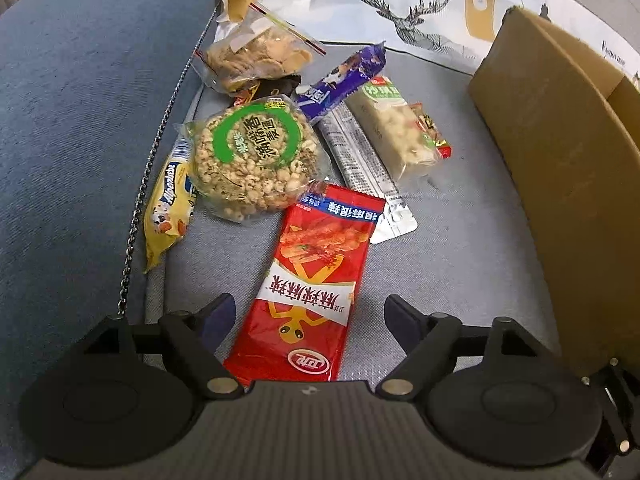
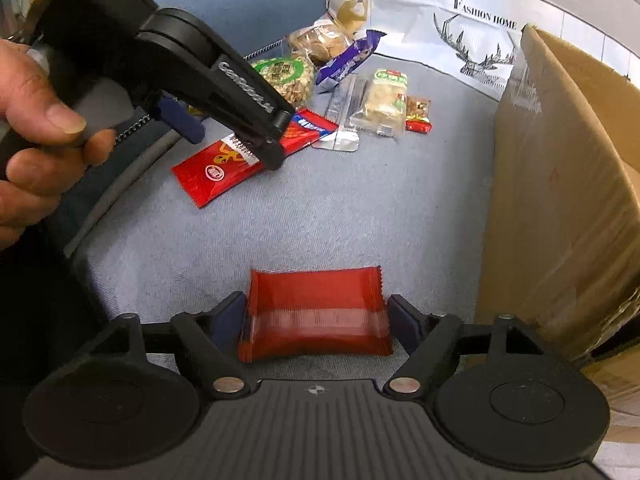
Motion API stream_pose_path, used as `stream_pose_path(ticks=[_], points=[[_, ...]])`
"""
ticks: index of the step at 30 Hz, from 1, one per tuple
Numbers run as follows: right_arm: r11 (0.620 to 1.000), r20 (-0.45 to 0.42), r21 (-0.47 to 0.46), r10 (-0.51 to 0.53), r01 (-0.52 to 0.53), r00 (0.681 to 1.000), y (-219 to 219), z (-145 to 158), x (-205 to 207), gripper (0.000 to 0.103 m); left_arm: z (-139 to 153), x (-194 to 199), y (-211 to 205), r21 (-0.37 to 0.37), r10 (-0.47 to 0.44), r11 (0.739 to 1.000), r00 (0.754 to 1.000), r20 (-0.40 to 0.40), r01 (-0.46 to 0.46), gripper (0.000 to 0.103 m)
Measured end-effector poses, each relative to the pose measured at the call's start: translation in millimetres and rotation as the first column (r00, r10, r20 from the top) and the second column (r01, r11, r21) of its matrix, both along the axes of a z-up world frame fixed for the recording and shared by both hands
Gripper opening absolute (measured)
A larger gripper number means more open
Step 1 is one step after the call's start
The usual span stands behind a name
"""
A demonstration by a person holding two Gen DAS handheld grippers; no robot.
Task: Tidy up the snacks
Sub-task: 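Lower the left tool over the red spicy-strip bag and close it, then lift both held red snacks and carry them over the cardboard box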
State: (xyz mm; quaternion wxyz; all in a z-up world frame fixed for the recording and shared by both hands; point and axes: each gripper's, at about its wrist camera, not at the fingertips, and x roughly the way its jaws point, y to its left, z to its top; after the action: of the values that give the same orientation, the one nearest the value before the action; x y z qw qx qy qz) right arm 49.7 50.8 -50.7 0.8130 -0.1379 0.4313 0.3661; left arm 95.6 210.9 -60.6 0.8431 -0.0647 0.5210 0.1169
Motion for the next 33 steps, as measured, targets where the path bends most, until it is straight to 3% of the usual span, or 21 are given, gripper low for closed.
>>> stream_pose_path(ticks=[5,7,8,12,15,20,27,31,33], points=[[0.999,0.010,-0.028,0.023,-0.023,1.000,3.2,-2.2,-5.2,0.084,-7.2,5.3,-5.7,0.018,-0.034,0.999,0.999,-0.035,0.035,0.084],[0.999,0.008,-0.027,0.021,-0.021,1.000,3.1,-2.6,-4.7,0.084,-7.5,3.7,-4.8,0.018,-0.035,0.999,0.999,-0.035,0.035,0.071],[1.000,0.007,-0.025,0.019,-0.019,1.000,2.8,-2.6,-4.5,0.084,-7.0,2.5,-3.6,0.011,-0.032,0.999,0.999,-0.030,0.033,0.059],[1.000,0.016,-0.012,0.010,-0.010,1.000,2.0,-1.5,-3.6,0.078,0.6,-5.5,0.8,-0.021,-0.047,0.999,0.999,0.014,0.047,0.054],[1.000,0.042,0.008,0.004,-0.004,0.999,-0.2,2.8,-4.5,0.064,4.8,-9.8,0.9,-0.040,-0.065,0.997,0.998,0.022,0.066,0.054],[0.998,0.044,0.035,-0.045,0.043,0.998,-6.7,6.7,1.4,0.064,6.2,-12.2,-3.5,-0.112,-0.140,0.984,0.990,0.006,0.140,0.055],[0.999,-0.002,0.019,-0.041,0.041,0.999,-2.2,-0.3,4.5,0.073,-3.5,-2.9,-12.9,-0.072,-0.156,0.986,0.987,-0.046,0.152,0.071],[0.999,-0.007,0.021,-0.043,0.043,0.999,-0.7,-1.7,5.4,0.074,-7.4,3.0,-22.6,-0.026,-0.172,0.985,0.983,-0.062,0.171,0.073],[0.999,-0.003,0.017,-0.039,0.039,0.999,-1.8,-2.2,3.1,0.075,-8.0,4.2,-25.4,-0.010,-0.175,0.984,0.983,-0.059,0.175,0.068]])
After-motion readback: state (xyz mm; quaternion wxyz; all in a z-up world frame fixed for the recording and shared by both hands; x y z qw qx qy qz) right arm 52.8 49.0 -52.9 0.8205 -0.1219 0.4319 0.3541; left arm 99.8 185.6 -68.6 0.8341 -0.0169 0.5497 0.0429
